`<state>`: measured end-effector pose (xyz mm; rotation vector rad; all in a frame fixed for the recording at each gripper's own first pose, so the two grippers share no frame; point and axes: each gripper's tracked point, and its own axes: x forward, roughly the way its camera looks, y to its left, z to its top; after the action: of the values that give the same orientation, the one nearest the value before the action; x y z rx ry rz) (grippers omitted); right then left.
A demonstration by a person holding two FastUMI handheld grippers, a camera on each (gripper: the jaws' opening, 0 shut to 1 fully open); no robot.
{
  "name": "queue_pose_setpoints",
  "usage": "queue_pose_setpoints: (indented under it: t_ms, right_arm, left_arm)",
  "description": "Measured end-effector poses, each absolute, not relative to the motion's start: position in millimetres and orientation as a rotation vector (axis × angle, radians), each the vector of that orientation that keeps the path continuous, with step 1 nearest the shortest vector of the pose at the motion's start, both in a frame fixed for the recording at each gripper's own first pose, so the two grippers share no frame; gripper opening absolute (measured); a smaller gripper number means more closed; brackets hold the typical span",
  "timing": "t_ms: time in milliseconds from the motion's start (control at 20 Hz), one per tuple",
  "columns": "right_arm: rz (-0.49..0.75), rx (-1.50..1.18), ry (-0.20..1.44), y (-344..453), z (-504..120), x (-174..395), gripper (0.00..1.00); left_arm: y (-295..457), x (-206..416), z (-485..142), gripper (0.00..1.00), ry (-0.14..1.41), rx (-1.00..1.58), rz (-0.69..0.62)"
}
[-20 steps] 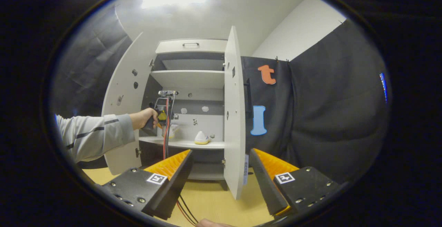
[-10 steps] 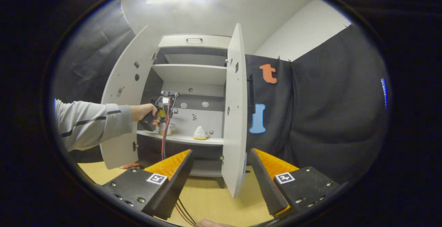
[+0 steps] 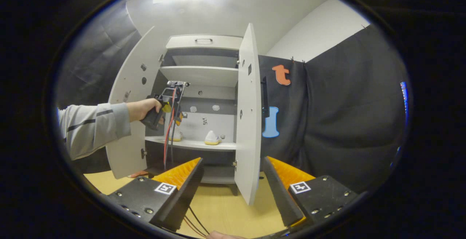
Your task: Grab one shoe with the right hand and put it into the shoe cabinet, grab the other shoe with the left hand and put it into the shoe cabinet; then close the right door with the right hand and the left door with the left hand.
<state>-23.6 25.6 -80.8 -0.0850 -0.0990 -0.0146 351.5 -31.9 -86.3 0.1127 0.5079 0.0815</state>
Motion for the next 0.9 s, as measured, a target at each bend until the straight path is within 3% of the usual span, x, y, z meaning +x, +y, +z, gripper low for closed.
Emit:
queue_pose_setpoints:
  t_ms: [400,900]
  right_arm:
    - [-0.003,-0.035,-0.070,35.4,-77.8,-20.8,0.98]
    - [-0.080,-0.010,-0.094,11.6,-51.9,-16.8,0.98]
  left_arm:
    - [-37.1,235.5,-12.8,0.98,0.301,0.183,0.058]
    - [-32.2,70.5,1.3,0.98,0.114,0.156,-0.003]
